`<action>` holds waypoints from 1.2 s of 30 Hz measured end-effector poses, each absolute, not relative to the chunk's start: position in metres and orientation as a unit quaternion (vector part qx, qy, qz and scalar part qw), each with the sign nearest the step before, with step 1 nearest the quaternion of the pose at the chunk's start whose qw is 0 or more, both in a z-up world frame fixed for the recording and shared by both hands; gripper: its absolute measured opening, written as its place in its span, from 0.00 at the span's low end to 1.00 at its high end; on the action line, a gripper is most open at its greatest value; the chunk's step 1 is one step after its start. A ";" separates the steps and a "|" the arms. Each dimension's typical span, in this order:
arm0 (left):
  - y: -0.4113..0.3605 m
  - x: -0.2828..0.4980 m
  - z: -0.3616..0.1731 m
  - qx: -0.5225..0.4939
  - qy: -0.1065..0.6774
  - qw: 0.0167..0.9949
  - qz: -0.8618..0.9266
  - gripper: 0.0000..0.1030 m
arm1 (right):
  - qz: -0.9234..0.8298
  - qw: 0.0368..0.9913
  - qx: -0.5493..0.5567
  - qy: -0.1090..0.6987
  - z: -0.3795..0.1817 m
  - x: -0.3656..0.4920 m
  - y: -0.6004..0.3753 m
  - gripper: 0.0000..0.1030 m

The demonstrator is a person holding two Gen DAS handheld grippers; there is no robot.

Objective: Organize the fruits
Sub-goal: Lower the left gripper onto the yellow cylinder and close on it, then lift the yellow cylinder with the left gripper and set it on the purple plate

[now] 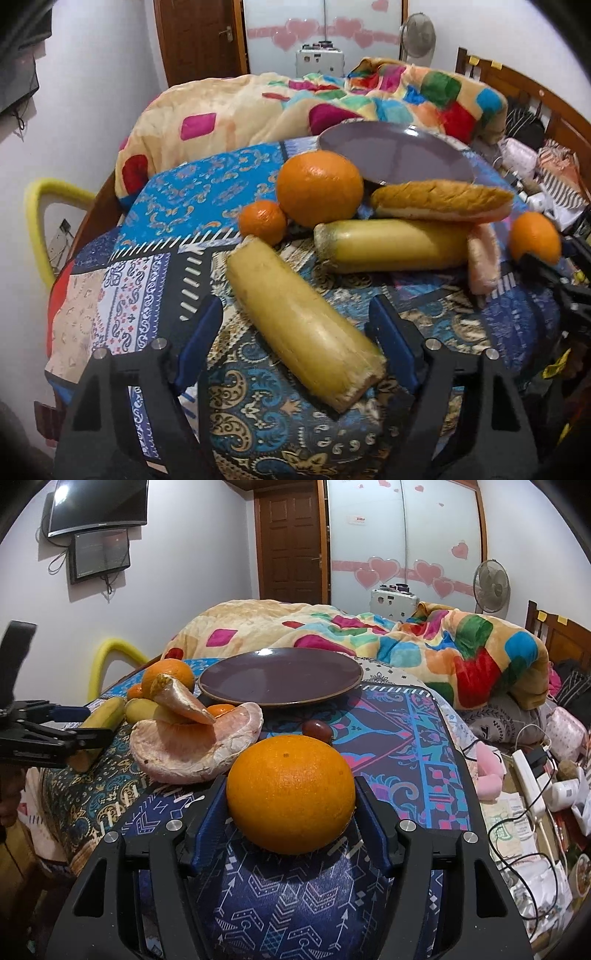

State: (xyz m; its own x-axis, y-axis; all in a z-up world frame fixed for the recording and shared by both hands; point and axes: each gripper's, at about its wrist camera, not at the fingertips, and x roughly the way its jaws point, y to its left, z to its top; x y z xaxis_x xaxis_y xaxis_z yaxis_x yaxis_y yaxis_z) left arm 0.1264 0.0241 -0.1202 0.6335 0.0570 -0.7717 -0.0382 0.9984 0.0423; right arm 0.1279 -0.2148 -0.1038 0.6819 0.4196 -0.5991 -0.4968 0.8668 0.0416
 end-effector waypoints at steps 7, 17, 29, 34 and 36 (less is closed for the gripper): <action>0.039 0.107 -0.109 0.018 0.436 0.900 0.008 0.62 | 0.258 0.913 -0.061 0.310 -0.104 0.126 -0.216 0.60; 0.054 0.128 -0.112 0.008 0.486 0.874 -0.009 0.55 | 0.259 0.913 -0.064 0.308 -0.098 0.124 -0.215 0.60; 0.052 0.156 -0.120 -0.009 0.502 0.864 -0.034 0.38 | 0.258 0.915 -0.067 0.302 -0.091 0.132 -0.215 0.60; 0.049 0.147 -0.109 0.015 0.487 0.873 -0.032 0.37 | 0.258 0.918 -0.063 0.293 -0.082 0.133 -0.216 0.60; 0.049 0.143 -0.102 0.015 0.479 0.877 -0.031 0.37 | 0.257 0.921 -0.064 0.286 -0.075 0.132 -0.216 0.60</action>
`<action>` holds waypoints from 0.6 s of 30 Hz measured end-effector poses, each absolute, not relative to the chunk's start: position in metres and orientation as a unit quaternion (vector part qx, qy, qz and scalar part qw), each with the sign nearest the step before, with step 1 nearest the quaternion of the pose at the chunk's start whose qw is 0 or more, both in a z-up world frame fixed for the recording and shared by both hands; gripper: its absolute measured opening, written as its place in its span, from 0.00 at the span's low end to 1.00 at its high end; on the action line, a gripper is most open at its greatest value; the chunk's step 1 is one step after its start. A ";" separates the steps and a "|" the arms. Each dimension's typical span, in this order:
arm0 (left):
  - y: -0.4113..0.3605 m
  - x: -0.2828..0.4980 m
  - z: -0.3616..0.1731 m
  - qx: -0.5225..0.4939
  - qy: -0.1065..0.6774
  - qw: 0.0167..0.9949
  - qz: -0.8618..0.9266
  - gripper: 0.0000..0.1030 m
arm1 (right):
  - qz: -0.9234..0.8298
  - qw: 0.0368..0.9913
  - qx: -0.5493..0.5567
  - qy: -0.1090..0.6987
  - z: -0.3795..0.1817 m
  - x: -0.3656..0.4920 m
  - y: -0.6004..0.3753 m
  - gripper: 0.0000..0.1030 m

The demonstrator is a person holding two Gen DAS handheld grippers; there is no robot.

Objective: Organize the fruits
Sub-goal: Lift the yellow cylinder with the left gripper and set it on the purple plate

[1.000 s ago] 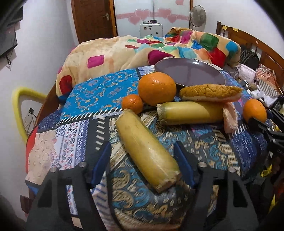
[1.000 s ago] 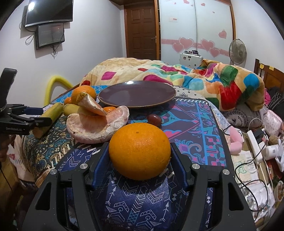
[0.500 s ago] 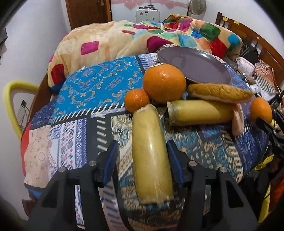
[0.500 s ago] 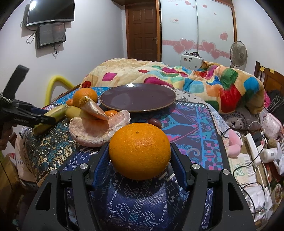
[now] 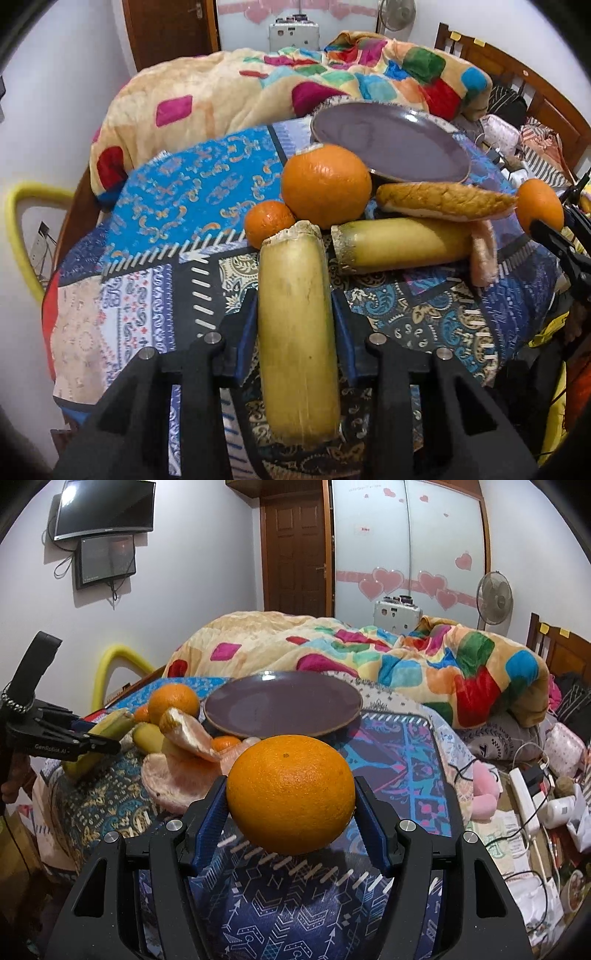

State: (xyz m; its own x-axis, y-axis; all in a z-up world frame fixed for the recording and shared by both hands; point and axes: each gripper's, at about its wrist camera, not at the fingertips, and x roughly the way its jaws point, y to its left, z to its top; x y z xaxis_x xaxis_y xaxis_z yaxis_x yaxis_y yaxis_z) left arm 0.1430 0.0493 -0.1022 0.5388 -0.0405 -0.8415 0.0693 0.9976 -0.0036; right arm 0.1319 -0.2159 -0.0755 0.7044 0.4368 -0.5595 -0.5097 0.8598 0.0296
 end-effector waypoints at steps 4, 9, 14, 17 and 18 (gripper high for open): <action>0.050 0.134 -0.080 0.016 0.452 0.891 -0.030 0.36 | 0.254 0.928 -0.066 0.267 -0.059 0.128 -0.217 0.60; 0.049 0.129 -0.050 0.006 0.419 0.907 -0.037 0.36 | 0.249 0.935 -0.064 0.244 -0.039 0.126 -0.218 0.60; 0.041 0.132 -0.021 -0.004 0.380 0.924 -0.049 0.36 | 0.240 0.943 -0.062 0.222 -0.021 0.127 -0.218 0.60; 0.034 0.137 -0.004 -0.008 0.358 0.932 -0.059 0.36 | 0.235 0.946 -0.065 0.214 -0.014 0.130 -0.217 0.60; 0.032 0.138 -0.001 -0.008 0.353 0.933 -0.061 0.36 | 0.234 0.947 -0.065 0.212 -0.013 0.132 -0.216 0.60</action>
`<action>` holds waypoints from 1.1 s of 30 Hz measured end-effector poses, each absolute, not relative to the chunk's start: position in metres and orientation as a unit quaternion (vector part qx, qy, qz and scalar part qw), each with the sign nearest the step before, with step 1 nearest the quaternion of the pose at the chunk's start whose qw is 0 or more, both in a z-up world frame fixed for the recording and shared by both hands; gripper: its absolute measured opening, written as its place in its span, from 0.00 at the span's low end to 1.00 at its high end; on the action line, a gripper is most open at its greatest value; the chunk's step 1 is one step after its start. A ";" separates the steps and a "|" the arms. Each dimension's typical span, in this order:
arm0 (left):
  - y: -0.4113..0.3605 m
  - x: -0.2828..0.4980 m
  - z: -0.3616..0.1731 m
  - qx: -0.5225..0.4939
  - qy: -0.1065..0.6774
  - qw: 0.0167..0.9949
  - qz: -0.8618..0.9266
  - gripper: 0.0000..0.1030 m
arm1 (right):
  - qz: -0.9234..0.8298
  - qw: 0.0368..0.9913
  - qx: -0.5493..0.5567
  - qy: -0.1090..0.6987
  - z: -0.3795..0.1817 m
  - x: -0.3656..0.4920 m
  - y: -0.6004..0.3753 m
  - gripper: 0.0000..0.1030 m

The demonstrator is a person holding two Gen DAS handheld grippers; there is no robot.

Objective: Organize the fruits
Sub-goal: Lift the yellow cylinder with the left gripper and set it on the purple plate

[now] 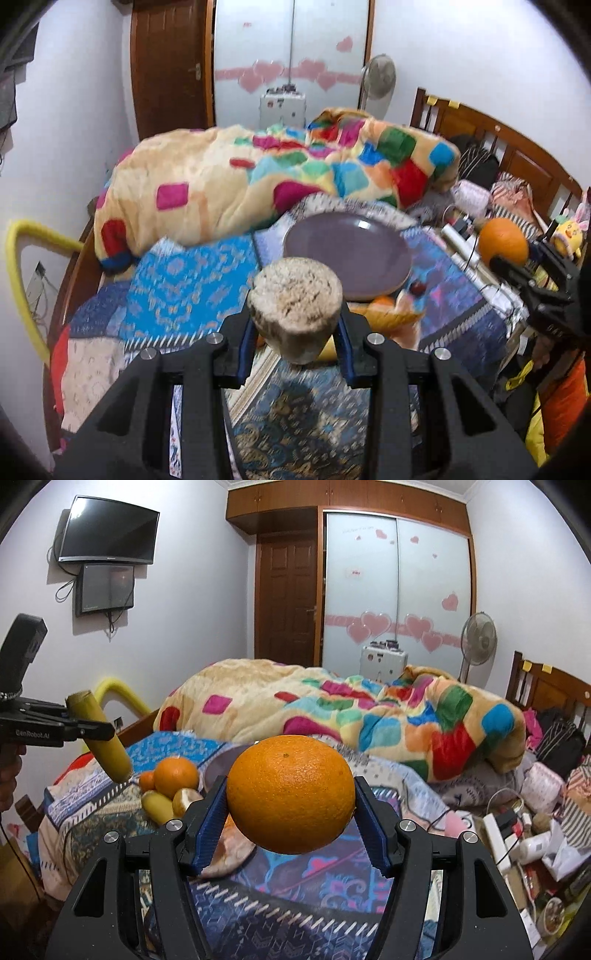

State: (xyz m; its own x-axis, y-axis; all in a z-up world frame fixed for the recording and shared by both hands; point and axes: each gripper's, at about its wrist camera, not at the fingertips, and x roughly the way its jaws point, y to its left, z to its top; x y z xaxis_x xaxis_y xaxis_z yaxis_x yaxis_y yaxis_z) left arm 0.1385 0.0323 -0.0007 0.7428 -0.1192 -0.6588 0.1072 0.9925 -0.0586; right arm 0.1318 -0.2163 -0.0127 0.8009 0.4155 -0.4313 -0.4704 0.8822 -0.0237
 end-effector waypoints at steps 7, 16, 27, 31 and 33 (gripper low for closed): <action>0.014 0.162 0.010 -0.003 0.340 0.937 -0.083 0.36 | 0.230 0.949 -0.072 0.204 -0.010 0.149 -0.210 0.60; 0.001 0.201 -0.010 -0.012 0.350 0.932 -0.095 0.36 | 0.223 0.948 -0.073 0.215 -0.024 0.183 -0.202 0.60; -0.006 0.251 -0.036 -0.008 0.378 0.921 -0.095 0.36 | 0.221 0.939 -0.082 0.250 -0.046 0.230 -0.193 0.60; -0.005 0.270 -0.049 -0.010 0.398 0.913 -0.093 0.36 | 0.226 0.932 -0.088 0.270 -0.056 0.247 -0.189 0.60; -0.003 0.277 -0.054 -0.011 0.404 0.910 -0.090 0.36 | 0.229 0.927 -0.092 0.281 -0.059 0.253 -0.186 0.60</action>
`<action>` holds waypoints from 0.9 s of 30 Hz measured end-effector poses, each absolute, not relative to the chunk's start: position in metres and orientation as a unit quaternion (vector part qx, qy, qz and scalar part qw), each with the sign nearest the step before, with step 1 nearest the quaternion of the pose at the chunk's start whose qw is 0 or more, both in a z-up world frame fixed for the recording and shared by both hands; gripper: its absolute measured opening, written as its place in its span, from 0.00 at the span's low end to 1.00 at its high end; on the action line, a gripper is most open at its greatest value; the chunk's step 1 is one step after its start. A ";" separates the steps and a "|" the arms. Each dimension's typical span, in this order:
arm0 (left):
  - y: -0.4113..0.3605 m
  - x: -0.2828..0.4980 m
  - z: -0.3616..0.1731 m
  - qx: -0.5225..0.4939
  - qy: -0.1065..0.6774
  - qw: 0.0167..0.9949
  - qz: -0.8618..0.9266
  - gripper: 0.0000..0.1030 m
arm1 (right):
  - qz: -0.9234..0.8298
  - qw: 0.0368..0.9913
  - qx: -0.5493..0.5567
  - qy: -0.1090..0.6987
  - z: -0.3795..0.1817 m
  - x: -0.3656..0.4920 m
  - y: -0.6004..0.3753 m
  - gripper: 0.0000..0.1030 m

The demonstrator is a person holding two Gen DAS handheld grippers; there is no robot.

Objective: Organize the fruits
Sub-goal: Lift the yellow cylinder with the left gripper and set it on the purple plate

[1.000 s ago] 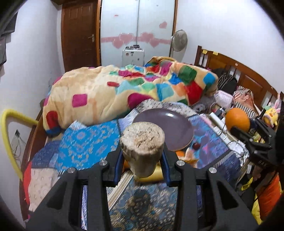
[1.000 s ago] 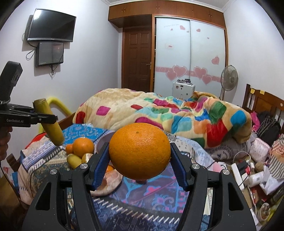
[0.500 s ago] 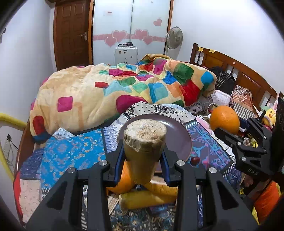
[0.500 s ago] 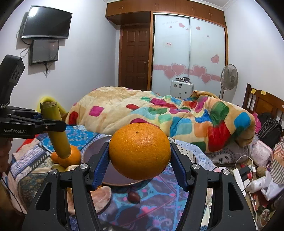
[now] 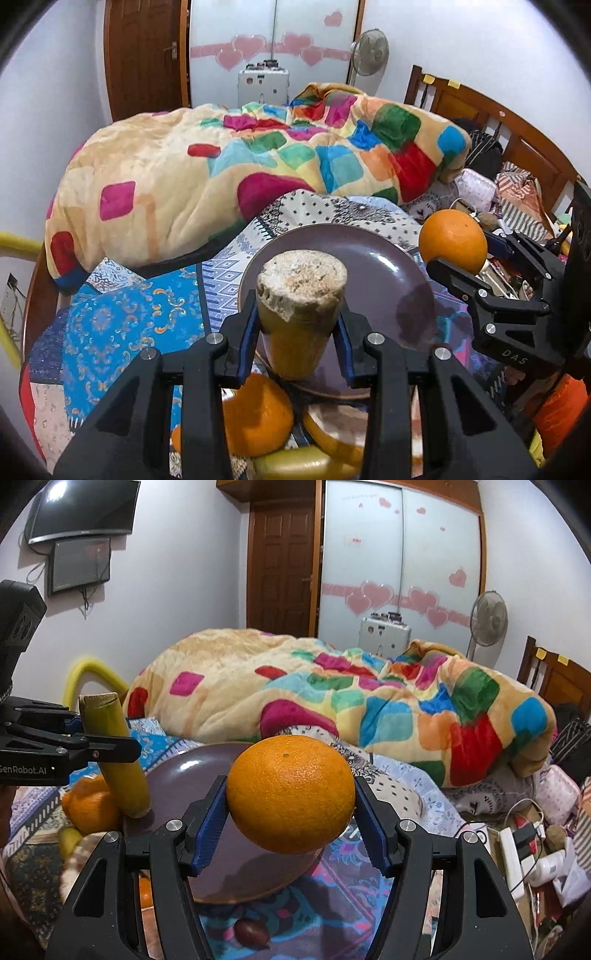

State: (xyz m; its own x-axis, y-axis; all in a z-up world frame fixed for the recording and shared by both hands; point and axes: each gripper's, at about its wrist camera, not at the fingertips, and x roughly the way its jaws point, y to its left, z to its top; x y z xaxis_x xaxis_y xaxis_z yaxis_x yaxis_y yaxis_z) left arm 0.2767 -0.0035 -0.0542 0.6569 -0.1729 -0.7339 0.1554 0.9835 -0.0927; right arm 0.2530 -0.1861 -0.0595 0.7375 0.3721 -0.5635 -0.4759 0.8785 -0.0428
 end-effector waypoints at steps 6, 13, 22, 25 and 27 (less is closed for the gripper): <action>-0.005 0.300 -0.064 -0.020 0.429 0.898 -0.093 0.36 | 0.233 0.911 -0.101 0.323 -0.072 0.279 -0.178 0.60; -0.016 0.325 -0.067 -0.005 0.449 0.890 -0.083 0.36 | 0.231 0.898 -0.113 0.358 -0.082 0.302 -0.169 0.60; -0.009 0.346 -0.081 -0.031 0.477 0.875 -0.080 0.36 | 0.236 0.883 -0.137 0.383 -0.093 0.315 -0.157 0.60; -0.006 0.345 -0.082 -0.036 0.476 0.875 -0.080 0.36 | 0.237 0.881 -0.144 0.383 -0.095 0.313 -0.154 0.60; -0.006 0.342 -0.079 -0.026 0.470 0.879 -0.078 0.36 | 0.236 0.880 -0.147 0.385 -0.095 0.313 -0.154 0.61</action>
State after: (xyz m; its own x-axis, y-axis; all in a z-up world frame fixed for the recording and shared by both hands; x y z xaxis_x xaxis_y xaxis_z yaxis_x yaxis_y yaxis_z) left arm 0.3419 -0.0059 -0.0788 0.5466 -0.1623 -0.8215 0.1128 0.9864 -0.1198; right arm 0.3133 -0.1535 -0.0950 0.5925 0.3022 -0.7468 -0.5284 0.8455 -0.0770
